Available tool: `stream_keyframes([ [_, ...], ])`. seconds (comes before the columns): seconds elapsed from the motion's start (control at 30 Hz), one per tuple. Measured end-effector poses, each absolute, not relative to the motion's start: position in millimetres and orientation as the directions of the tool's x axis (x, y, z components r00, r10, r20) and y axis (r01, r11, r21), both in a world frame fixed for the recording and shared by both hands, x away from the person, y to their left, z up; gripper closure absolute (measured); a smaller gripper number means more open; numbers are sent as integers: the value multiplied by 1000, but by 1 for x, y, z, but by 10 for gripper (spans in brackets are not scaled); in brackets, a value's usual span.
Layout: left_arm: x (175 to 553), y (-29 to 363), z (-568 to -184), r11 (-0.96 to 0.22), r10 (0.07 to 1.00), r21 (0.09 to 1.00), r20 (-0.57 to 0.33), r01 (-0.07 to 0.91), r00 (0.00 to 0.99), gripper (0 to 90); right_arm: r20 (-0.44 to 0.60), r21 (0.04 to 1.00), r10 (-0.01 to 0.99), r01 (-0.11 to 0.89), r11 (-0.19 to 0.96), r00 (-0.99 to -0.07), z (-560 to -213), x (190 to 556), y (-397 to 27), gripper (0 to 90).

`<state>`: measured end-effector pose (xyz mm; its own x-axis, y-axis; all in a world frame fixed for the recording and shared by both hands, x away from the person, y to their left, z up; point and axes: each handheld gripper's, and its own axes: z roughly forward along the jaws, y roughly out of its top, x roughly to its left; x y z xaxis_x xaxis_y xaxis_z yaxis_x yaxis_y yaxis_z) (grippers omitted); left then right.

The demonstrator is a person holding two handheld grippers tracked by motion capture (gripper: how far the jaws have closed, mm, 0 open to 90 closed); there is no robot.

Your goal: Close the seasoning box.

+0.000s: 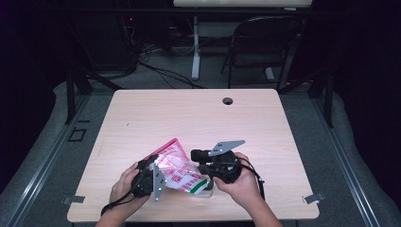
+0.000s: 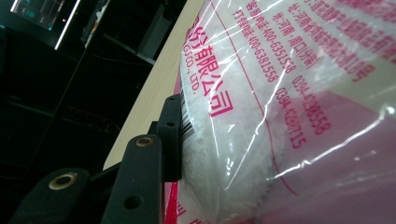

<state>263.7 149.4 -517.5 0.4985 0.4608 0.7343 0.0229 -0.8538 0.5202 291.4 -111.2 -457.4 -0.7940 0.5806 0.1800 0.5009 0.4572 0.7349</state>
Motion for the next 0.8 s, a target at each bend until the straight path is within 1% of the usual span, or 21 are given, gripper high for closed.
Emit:
stream_keyframes([
  [0.13, 263, 149, -517, -850, 465, 527, 738, 14, 489, 651, 173, 737, 588, 500, 455, -790, -458, 292, -112, 900],
  [0.4, 262, 147, -515, -868, 438, 496, 761, 4, 478, 653, 152, 735, 605, 499, 459, -781, -460, 293, -113, 900],
  [0.5, 261, 146, -515, -863, 446, 505, 757, 5, 477, 653, 153, 735, 607, 501, 457, -779, -460, 293, -114, 900],
  [0.8, 259, 143, -512, -877, 425, 481, 781, -8, 458, 656, 163, 740, 618, 510, 440, -769, -463, 295, -117, 900],
])
